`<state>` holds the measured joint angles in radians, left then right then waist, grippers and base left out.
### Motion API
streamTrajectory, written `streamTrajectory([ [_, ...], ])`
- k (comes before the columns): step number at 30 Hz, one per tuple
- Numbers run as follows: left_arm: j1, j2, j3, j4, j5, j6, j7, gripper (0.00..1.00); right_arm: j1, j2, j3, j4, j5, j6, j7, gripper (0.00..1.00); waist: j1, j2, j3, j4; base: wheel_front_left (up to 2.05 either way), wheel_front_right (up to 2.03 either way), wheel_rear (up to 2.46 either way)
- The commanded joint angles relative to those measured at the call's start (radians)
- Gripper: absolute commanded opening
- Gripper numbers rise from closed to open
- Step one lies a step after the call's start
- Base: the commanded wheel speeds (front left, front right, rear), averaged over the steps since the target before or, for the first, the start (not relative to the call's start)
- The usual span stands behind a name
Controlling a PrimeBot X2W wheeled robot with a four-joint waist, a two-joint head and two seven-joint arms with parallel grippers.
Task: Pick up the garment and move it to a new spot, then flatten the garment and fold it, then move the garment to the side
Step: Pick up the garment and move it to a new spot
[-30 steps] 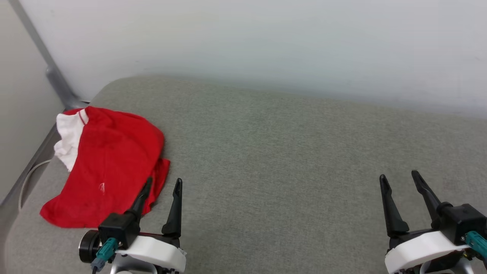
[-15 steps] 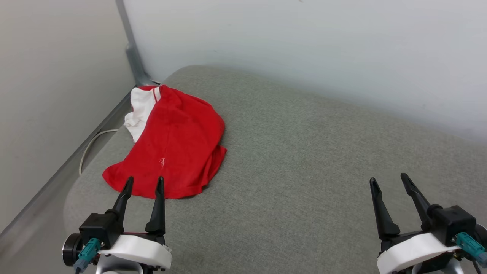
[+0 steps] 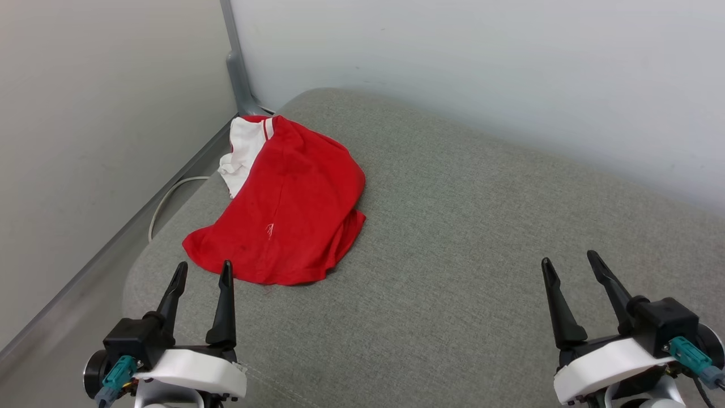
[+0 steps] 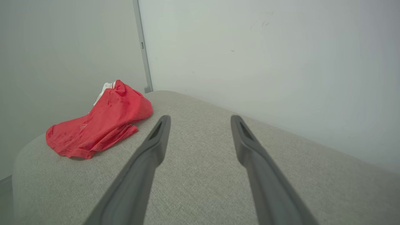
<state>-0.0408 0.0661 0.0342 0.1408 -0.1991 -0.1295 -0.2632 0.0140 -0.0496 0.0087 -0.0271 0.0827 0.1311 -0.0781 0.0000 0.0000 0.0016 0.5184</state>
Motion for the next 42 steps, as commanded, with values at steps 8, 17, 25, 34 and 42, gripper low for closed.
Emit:
streamTrajectory([
  [8,-0.008,-0.001,0.002,0.021,-0.021,-0.002,-0.002,1.0,-0.015,-0.001,-0.004,0.011,0.004,-0.001,-0.011,1.0,0.0,0.0,0.003,0.001,0.0,0.0,0.0],
  [17,-0.117,0.073,-0.019,0.112,-0.083,-0.002,-0.002,1.0,-0.032,-0.001,-0.009,-0.025,-0.014,-0.001,0.013,1.0,0.0,0.0,0.059,-0.028,0.0,0.0,0.0],
  [25,-0.326,0.204,-0.058,0.257,-0.253,-0.001,0.082,1.0,-0.111,-0.001,0.005,-0.07,-0.055,-0.001,0.045,1.0,0.0,0.0,0.208,-0.122,0.0,0.0,0.0],
  [34,-0.502,0.4,-0.156,0.39,-0.502,-0.001,0.381,1.0,-0.196,-0.001,0.016,-0.078,-0.071,-0.001,0.034,1.0,0.0,0.0,0.342,-0.229,0.0,0.0,0.0],
  [42,-0.621,0.525,-0.186,0.532,-0.663,-0.001,0.6,1.0,-0.245,-0.001,0.019,-0.068,-0.065,-0.001,0.015,1.0,0.0,0.0,0.431,-0.301,0.0,0.0,0.0],
])
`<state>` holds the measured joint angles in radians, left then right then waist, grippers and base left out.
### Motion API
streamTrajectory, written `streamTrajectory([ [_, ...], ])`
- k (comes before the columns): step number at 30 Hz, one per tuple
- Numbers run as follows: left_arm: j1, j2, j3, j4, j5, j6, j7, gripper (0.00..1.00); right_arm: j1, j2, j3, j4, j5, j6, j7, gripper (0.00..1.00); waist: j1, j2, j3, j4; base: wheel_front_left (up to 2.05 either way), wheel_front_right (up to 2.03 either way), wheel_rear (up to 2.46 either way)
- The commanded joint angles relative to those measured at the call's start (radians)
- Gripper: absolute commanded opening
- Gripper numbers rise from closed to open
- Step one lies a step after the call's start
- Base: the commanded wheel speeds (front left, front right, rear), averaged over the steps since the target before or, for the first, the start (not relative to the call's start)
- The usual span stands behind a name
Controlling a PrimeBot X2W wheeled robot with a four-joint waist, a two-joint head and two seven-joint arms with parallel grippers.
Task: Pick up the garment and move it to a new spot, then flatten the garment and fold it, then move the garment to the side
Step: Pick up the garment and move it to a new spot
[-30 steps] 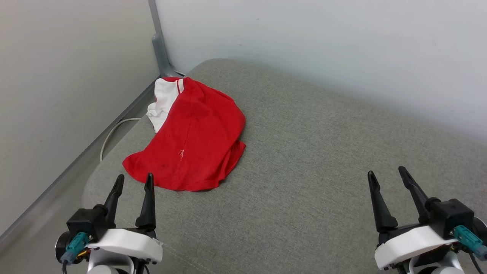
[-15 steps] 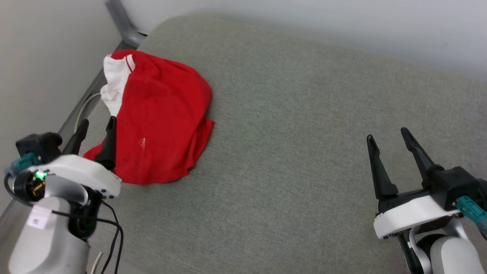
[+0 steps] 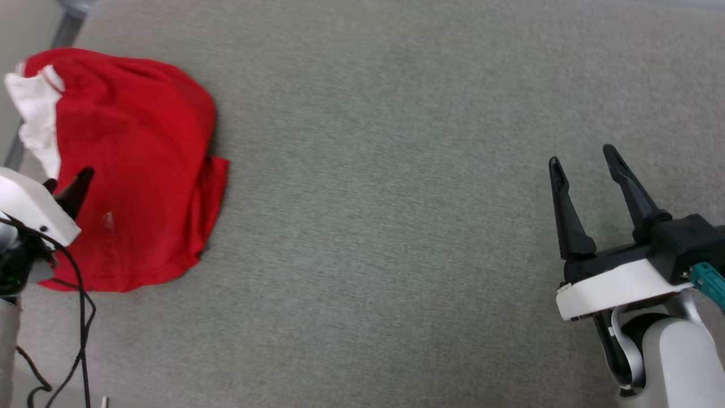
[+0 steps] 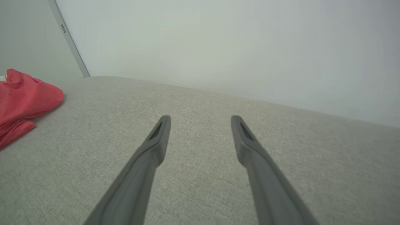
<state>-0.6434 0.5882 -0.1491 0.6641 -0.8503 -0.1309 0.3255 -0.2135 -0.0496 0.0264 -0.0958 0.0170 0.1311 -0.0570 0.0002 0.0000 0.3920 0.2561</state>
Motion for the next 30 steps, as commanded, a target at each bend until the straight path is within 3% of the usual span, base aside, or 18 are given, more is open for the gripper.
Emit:
streamTrajectory([
  [1,-0.029,0.011,-0.006,0.021,-0.025,0.0,0.029,1.0,-0.02,-0.001,0.003,0.001,0.002,-0.001,-0.008,1.0,-0.0002,0.0,0.05,-0.045,0.0,0.0,0.0],
  [11,-0.07,0.052,-0.08,0.136,-0.134,0.0,0.226,1.0,-0.059,-0.001,0.012,0.01,0.012,-0.001,-0.024,1.0,-0.0002,0.0,0.116,-0.098,0.0,0.0,0.0],
  [12,-0.06,0.043,-0.101,0.158,-0.149,0.0,0.271,0.47,-0.058,-0.001,0.009,0.013,0.014,-0.001,-0.025,1.0,-0.0002,0.0,0.119,-0.102,0.0,0.0,0.0],
  [13,-0.06,0.037,-0.106,0.167,-0.155,0.0,0.284,0.2,-0.058,-0.001,0.008,0.014,0.015,-0.001,-0.027,1.0,-0.0002,0.0,0.119,-0.103,0.0,0.0,0.0],
  [14,-0.057,0.029,-0.112,0.178,-0.163,0.0,0.302,0.0,-0.057,-0.001,0.008,0.015,0.017,-0.001,-0.028,1.0,-0.0002,0.0,0.118,-0.105,0.0,0.0,0.0],
  [16,-0.053,0.02,-0.118,0.188,-0.172,0.0,0.314,0.0,-0.056,-0.001,0.006,0.019,0.02,-0.001,-0.029,1.0,-0.0002,0.0,0.114,-0.107,0.0,0.0,0.0],
  [20,-0.061,0.031,-0.124,0.192,-0.148,0.0,0.232,0.0,-0.048,-0.001,0.001,0.024,0.025,-0.001,-0.033,1.0,-0.0002,0.0,0.091,-0.103,0.0,0.0,0.0],
  [30,-0.119,0.025,-0.121,0.201,-0.043,0.026,-0.099,0.0,-0.012,-0.001,-0.017,0.051,0.057,-0.001,-0.047,1.0,-0.0002,0.0,-0.024,-0.084,0.0,0.0,0.0],
])
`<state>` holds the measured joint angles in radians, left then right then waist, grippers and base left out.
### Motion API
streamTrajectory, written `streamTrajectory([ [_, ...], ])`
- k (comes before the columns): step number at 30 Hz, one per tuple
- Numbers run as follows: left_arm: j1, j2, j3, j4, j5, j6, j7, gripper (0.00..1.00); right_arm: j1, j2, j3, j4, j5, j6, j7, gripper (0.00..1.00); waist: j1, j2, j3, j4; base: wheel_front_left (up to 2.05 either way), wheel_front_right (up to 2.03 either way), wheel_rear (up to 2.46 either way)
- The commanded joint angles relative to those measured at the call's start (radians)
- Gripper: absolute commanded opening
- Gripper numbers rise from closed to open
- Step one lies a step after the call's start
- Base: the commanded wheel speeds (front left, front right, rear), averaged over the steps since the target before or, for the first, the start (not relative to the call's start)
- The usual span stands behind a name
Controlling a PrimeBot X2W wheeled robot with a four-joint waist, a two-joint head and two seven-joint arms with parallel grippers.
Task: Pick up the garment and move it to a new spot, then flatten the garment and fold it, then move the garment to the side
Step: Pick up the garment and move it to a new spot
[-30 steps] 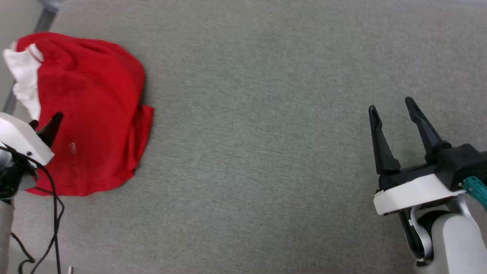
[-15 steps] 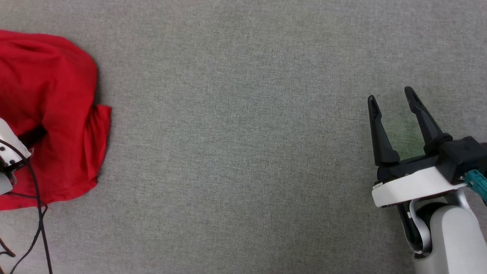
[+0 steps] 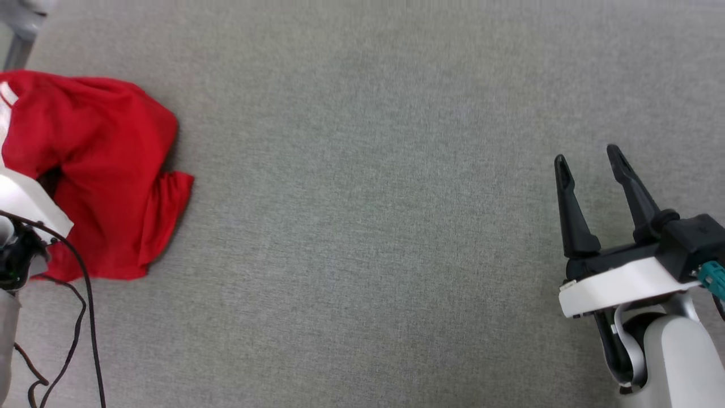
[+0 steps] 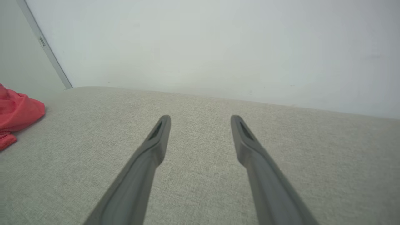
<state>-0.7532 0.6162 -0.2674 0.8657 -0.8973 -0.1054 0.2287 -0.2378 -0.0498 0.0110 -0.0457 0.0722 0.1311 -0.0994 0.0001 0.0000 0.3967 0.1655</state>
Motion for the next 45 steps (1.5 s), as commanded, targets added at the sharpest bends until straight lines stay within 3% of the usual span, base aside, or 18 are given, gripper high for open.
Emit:
streamTrajectory([
  [1,-0.007,-0.009,-0.011,-0.005,0.027,0.004,-0.054,0.0,0.022,-0.001,-0.004,0.009,0.012,-0.001,-0.008,1.0,-0.0001,0.0,-0.063,0.004,0.0,0.0,0.0],
  [12,0.027,-0.045,-0.058,-0.101,0.11,0.021,-0.235,0.0,0.095,-0.001,-0.048,0.028,0.045,-0.001,-0.006,1.0,-0.0001,0.0,-0.209,-0.05,0.0,0.0,0.0],
  [24,0.122,-0.123,-0.134,-0.292,0.144,0.032,-0.272,0.0,0.164,-0.001,-0.08,-0.005,0.061,-0.001,0.018,1.0,-0.0001,0.0,-0.274,-0.166,0.0,0.0,0.0],
  [32,0.16,-0.23,-0.246,-0.456,0.175,0.02,-0.247,0.0,0.183,0.0,-0.088,-0.022,0.076,-0.001,0.027,1.0,-0.0001,0.0,-0.268,-0.248,0.0,0.0,0.0],
  [40,0.193,-0.368,-0.414,-0.545,0.206,-0.001,-0.205,0.0,0.185,0.0,-0.084,-0.03,0.088,-0.001,0.027,1.0,-0.0001,0.0,-0.242,-0.306,0.0,0.0,0.0],
  [45,0.23,-0.421,-0.553,-0.567,0.226,-0.018,-0.164,0.0,0.174,0.0,-0.085,-0.036,0.096,-0.001,0.019,1.0,-0.0001,0.0,-0.2,-0.32,0.0,0.0,0.0],
])
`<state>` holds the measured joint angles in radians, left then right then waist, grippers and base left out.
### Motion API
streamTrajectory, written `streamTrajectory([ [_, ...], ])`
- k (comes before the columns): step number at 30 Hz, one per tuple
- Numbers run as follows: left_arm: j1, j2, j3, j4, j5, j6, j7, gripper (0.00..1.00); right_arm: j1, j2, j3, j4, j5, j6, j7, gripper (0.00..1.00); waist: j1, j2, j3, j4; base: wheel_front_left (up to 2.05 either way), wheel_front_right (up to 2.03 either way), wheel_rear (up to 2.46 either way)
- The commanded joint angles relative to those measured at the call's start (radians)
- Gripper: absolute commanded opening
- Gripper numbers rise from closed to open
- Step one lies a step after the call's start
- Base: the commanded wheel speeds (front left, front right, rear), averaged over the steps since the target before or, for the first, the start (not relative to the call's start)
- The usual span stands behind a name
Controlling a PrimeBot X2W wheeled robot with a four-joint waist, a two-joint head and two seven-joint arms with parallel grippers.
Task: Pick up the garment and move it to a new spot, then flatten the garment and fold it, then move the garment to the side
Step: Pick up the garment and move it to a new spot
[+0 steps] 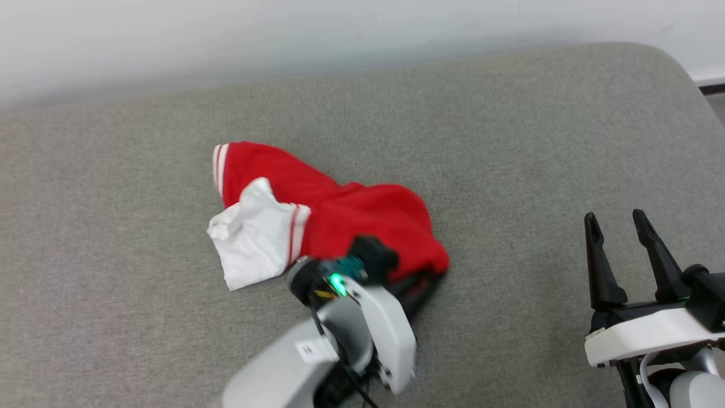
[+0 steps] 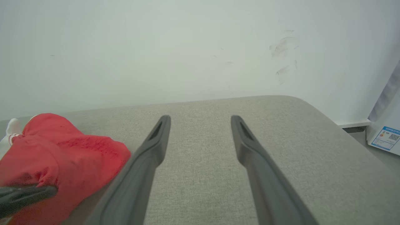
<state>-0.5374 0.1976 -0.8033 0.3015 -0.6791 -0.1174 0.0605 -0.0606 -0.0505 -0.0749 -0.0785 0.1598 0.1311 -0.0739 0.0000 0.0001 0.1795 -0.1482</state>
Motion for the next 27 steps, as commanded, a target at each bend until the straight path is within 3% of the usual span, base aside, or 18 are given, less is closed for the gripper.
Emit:
streamTrajectory([
  [1,0.025,-0.007,-0.041,-0.008,0.005,-0.007,0.011,0.0,-0.006,0.0,0.0,-0.005,0.009,-0.001,-0.006,1.0,0.0,-0.0001,0.028,-0.007,0.0,0.0,0.0],
  [11,0.075,0.032,-0.246,-0.029,0.007,-0.014,-0.005,0.0,-0.041,0.0,0.009,0.018,0.002,-0.001,-0.027,1.0,0.0,-0.0001,0.092,0.015,0.0,0.0,0.0],
  [12,0.071,0.035,-0.259,-0.03,0.001,-0.014,-0.011,0.17,-0.042,0.0,0.011,0.021,0.002,-0.001,-0.029,1.0,0.0,-0.0001,0.089,0.019,0.0,0.0,0.0],
  [13,0.065,0.035,-0.273,-0.031,-0.004,-0.014,-0.016,0.44,-0.043,0.0,0.01,0.024,0.0,-0.001,-0.029,1.0,0.0,-0.0001,0.084,0.025,0.0,0.0,0.0],
  [14,0.058,0.035,-0.281,-0.033,-0.008,-0.014,-0.027,0.85,-0.043,0.0,0.008,0.027,-0.008,-0.001,-0.028,1.0,0.0,-0.0001,0.078,0.03,0.0,0.0,0.0],
  [15,0.05,0.036,-0.286,-0.035,-0.011,-0.014,-0.041,1.0,-0.043,0.0,0.009,0.03,-0.007,-0.001,-0.027,1.0,0.0,-0.0001,0.07,0.036,0.0,0.0,0.0],
  [21,0.038,0.04,-0.25,-0.057,0.013,0.0,-0.199,1.0,-0.015,0.0,0.004,0.037,-0.031,-0.001,-0.008,1.0,0.0,-0.0001,-0.007,0.083,0.0,0.0,0.0],
  [27,0.066,0.051,-0.174,-0.086,0.019,0.06,-0.295,1.0,0.008,0.0,0.002,0.025,-0.035,-0.001,0.018,1.0,0.0,-0.0001,-0.059,0.123,0.0,0.0,0.0],
])
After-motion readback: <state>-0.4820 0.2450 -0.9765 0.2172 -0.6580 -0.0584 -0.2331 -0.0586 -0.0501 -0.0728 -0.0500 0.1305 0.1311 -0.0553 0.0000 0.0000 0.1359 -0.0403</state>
